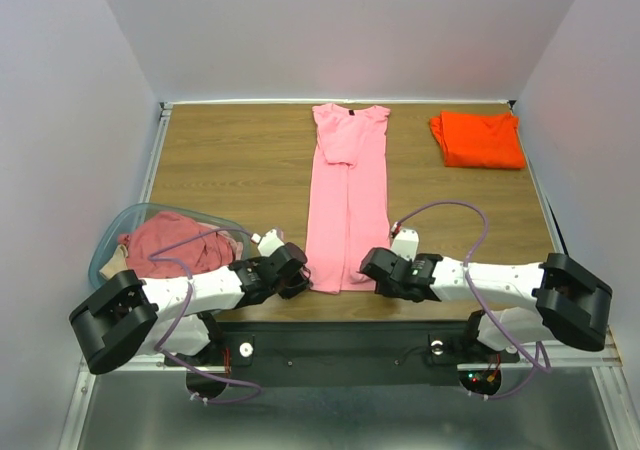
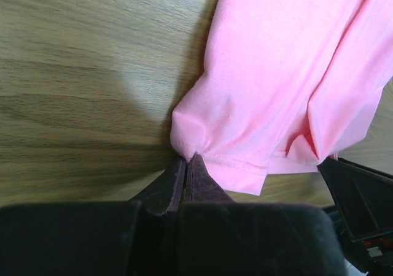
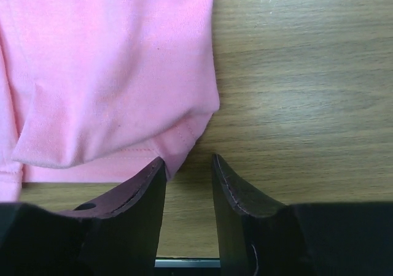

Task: Fold and stack the t-shirts
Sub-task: Fold the tshirt

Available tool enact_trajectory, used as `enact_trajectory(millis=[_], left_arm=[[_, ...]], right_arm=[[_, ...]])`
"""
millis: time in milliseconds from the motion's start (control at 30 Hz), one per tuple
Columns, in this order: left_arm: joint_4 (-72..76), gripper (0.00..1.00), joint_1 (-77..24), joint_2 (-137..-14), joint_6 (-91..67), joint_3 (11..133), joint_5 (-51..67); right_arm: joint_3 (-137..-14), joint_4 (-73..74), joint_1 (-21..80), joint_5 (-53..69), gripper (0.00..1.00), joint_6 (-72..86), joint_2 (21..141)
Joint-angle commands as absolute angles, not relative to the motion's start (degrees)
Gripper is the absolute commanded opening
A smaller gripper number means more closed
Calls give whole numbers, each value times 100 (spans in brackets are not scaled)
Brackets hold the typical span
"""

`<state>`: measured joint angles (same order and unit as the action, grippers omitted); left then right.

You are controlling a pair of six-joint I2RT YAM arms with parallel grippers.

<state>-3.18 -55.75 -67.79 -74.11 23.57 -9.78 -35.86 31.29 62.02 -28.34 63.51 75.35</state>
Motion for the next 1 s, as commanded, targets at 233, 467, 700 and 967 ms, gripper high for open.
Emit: enact_trajectory(millis=[233, 467, 700, 967], left_arm=[[-527, 0, -5563, -6873, -7339, 2127, -861], [-466, 0, -5563, -6891, -7313, 2109, -809], [-448, 0, -5563, -6768, -7321, 2083, -791], [-457, 0, -5616, -6399, -7374, 1907, -563]], right_arm=[[-3568, 3226, 6258, -3146, 41, 6732, 7444], [-3920, 3208, 6249, -3568, 41, 6627, 7550], [-3955, 3155, 6258, -3534, 33, 6688, 8147], [-3455, 3155, 6267, -2446, 0, 6593, 7429]])
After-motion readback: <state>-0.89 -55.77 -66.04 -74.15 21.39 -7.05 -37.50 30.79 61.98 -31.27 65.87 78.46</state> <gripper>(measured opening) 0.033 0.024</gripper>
